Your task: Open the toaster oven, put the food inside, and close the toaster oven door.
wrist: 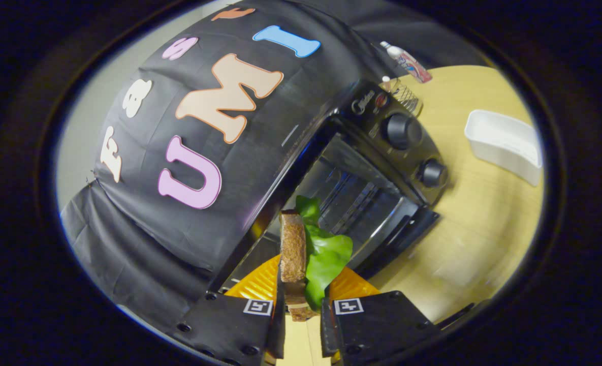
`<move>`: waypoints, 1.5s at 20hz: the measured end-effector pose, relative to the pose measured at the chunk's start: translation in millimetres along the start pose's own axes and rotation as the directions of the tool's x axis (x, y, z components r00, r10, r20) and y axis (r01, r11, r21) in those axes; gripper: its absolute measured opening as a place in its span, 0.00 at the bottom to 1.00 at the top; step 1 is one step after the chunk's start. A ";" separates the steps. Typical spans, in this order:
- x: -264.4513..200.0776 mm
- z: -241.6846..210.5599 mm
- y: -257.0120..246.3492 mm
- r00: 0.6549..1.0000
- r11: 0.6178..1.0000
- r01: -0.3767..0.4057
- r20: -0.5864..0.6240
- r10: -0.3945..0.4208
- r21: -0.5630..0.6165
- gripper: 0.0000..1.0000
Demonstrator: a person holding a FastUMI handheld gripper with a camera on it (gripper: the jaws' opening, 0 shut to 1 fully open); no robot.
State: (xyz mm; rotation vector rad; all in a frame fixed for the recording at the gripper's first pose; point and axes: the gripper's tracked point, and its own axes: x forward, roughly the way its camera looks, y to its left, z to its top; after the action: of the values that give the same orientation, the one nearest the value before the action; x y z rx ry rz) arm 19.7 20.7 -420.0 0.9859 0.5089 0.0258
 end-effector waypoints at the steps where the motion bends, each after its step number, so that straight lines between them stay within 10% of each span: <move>1: 8.9 -2.0 1.5 1.000 1.000 -0.009 -0.008 0.009 0.019 0.30; 14: 56.8 2.3 -5.3 1.000 1.000 -0.013 -0.025 0.014 0.018 0.29; 30: 29.3 45.1 -42.7 0.966 0.953 0.237 0.148 -0.211 -0.188 0.82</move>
State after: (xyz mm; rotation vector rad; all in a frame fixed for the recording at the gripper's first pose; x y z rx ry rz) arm 55.9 -31.7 -445.8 0.7192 0.4883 -0.1845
